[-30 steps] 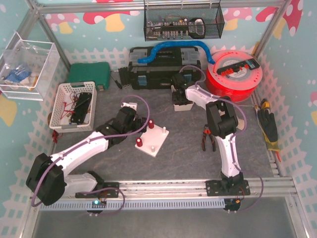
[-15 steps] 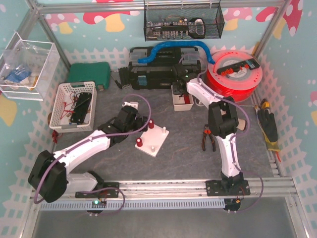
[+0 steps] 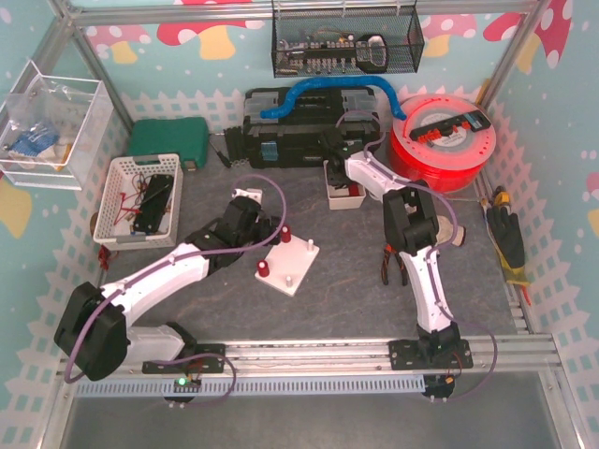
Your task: Install the large spring
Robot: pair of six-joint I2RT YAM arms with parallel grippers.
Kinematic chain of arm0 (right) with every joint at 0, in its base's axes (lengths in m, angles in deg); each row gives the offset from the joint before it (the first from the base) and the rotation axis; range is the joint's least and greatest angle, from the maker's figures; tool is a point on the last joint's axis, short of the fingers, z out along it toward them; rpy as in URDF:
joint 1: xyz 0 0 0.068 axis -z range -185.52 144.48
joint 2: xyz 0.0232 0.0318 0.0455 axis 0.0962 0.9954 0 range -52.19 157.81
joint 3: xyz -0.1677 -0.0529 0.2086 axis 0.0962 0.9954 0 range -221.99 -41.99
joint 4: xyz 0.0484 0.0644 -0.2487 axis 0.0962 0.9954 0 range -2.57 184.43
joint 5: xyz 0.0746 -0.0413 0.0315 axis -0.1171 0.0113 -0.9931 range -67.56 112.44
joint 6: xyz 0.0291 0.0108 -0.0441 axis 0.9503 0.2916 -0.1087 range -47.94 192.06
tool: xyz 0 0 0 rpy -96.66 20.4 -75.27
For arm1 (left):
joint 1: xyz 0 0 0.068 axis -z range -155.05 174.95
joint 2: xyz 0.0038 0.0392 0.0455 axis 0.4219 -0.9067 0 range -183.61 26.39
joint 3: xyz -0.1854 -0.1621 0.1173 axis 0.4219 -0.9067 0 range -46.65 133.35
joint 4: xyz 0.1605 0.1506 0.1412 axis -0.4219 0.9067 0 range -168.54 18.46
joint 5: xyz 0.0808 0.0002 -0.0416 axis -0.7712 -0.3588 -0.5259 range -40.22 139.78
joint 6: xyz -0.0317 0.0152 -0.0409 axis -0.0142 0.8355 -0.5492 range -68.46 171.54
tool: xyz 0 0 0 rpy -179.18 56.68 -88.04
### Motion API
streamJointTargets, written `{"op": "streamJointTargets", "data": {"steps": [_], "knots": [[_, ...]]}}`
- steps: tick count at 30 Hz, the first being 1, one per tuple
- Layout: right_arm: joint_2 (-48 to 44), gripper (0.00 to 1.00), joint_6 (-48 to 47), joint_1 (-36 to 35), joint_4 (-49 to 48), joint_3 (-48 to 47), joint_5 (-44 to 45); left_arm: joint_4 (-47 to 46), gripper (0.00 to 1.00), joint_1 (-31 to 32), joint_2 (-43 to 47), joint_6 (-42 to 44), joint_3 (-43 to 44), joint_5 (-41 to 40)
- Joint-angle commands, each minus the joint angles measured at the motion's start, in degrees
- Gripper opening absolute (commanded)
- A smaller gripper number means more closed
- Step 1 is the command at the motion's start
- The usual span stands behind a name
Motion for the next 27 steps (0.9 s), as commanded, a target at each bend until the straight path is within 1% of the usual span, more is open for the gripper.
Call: {"op": "streamJointTargets", "data": {"steps": [1,3,6,8,10,12,14,18,23,27], "knots": [[3.3,0.45,2.6,0.6,0.7,-1.5,2.3,0.1,0.99,0.1,-0.2,0.2,1.7,-0.1],[4.0,0.46,3.3,0.5,1.0,-1.2,0.6,0.1,0.99,0.1,-0.2,0.1,1.7,0.0],[4.7,0.46,4.3,0.5,0.9,-0.3,-4.8,0.1,0.99,0.1,-0.3,-0.1,1.7,0.0],[3.9,0.45,4.5,0.5,-0.3,2.3,-7.5,0.1,0.99,0.1,-0.2,-0.2,1.6,0.0],[1.6,0.44,4.1,0.5,-3.7,5.9,-9.8,0.1,0.99,0.1,0.0,-0.2,1.4,0.0],[0.0,0.43,3.9,0.5,-5.7,8.5,-9.4,0.0,0.99,0.1,0.0,-0.3,1.2,0.0],[0.0,0.41,3.2,0.5,-6.1,9.1,-8.2,0.0,0.99,0.1,-0.1,-0.5,1.0,0.0],[1.3,0.38,1.4,0.7,-6.6,7.7,-5.0,-0.1,0.99,0.1,0.2,-0.6,0.9,0.3],[3.2,0.39,1.1,0.7,-6.9,4.5,-2.9,0.0,0.99,0.1,0.6,-0.6,0.6,0.5],[2.5,0.28,-0.5,0.7,-8.1,4.0,-2.1,0.1,0.99,0.1,1.1,-0.4,0.6,0.4]]}}
